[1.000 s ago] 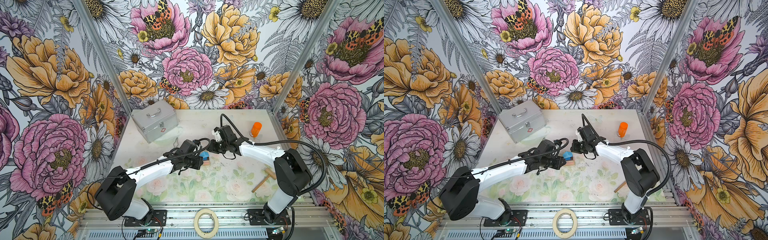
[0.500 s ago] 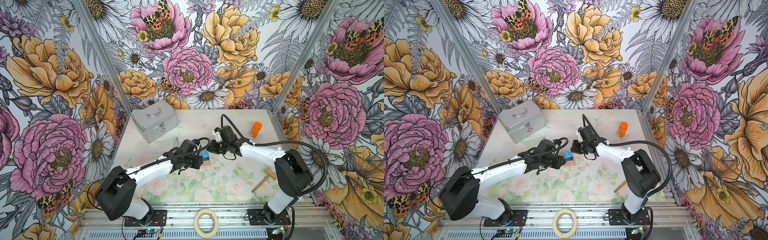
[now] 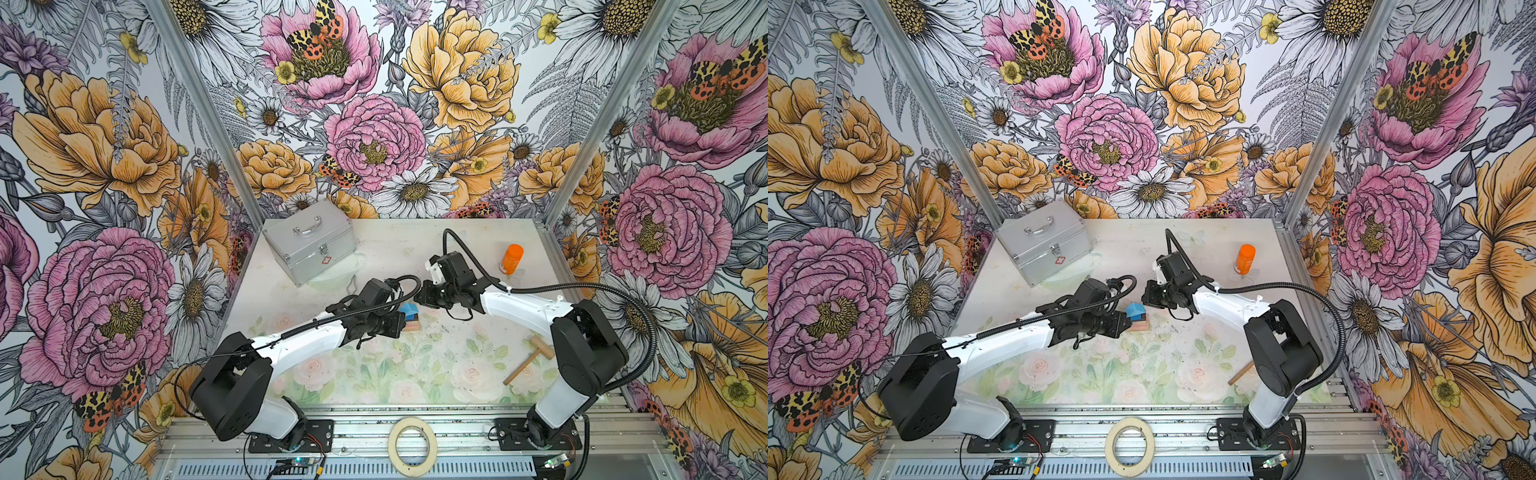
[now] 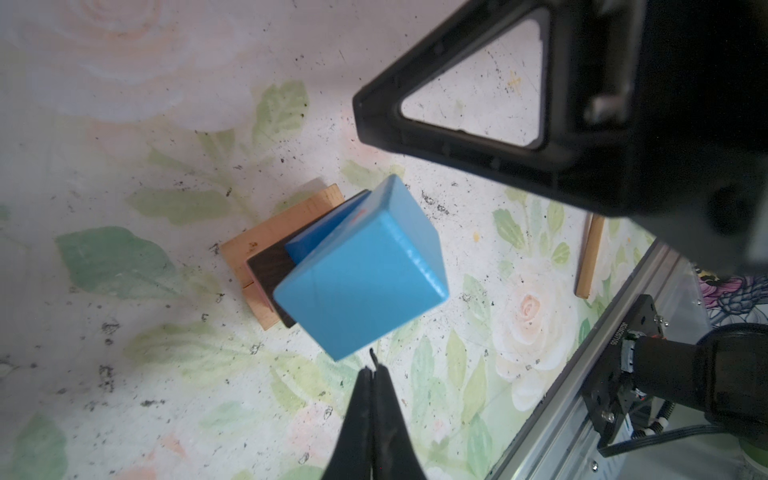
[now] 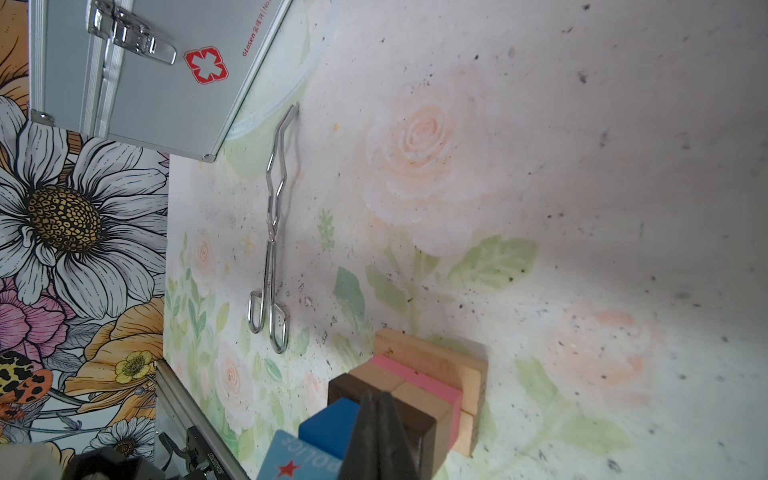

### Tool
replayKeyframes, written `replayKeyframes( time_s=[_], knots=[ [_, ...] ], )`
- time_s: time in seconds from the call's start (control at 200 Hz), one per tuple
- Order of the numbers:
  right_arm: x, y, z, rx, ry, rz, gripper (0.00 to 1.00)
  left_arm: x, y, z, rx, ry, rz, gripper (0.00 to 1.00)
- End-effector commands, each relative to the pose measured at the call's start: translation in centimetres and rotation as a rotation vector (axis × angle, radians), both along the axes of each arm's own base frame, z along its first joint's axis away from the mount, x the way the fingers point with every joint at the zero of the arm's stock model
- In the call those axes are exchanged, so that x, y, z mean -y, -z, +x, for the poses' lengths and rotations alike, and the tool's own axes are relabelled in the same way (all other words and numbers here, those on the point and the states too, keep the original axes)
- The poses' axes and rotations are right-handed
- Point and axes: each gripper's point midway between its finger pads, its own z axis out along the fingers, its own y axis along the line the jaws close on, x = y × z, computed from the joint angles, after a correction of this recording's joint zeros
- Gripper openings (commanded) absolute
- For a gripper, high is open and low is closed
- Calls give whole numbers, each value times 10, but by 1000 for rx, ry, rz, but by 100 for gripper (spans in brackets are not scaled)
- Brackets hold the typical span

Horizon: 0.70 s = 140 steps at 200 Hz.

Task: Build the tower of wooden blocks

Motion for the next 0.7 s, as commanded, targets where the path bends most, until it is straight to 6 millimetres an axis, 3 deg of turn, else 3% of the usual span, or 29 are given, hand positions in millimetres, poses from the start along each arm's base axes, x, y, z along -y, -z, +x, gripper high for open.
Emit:
replayKeyframes(
  time_s=[0.0, 0.696],
  knots=[
    [0, -18, 3, 56, 11, 21, 0, 0, -11, 14, 52, -14, -1, 0],
    [-1, -19, 0, 58, 12, 27, 0, -3, -9, 16, 54, -26, 11, 0]
  ],
)
